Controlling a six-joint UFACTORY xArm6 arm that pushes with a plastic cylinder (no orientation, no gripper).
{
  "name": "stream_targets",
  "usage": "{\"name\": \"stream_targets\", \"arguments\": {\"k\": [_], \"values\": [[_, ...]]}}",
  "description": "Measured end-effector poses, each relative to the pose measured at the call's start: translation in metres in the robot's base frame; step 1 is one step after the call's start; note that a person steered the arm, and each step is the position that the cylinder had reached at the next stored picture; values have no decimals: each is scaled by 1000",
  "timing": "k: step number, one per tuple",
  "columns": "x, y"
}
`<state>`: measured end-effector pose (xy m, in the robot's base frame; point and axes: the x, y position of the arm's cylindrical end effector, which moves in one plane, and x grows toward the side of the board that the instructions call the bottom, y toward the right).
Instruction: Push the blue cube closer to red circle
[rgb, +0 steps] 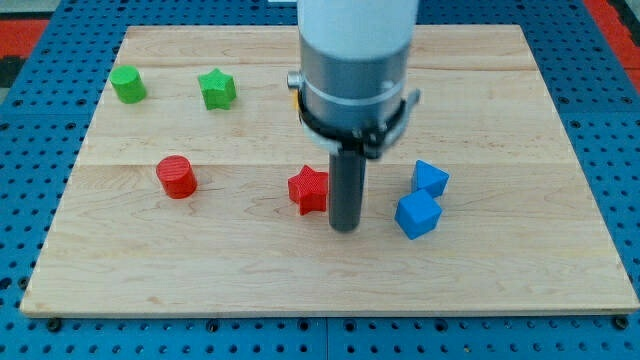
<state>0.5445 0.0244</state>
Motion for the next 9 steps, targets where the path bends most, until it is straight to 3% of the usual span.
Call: {"name": "stream_targets", "arguments": {"k": [1,2,3,4,5,6,7,8,9], "values": [[9,-21],[-37,-24],[-44,-48],[5,-11],[15,37],[21,104],[-22,144],[-50,95],[-21,50]]}}
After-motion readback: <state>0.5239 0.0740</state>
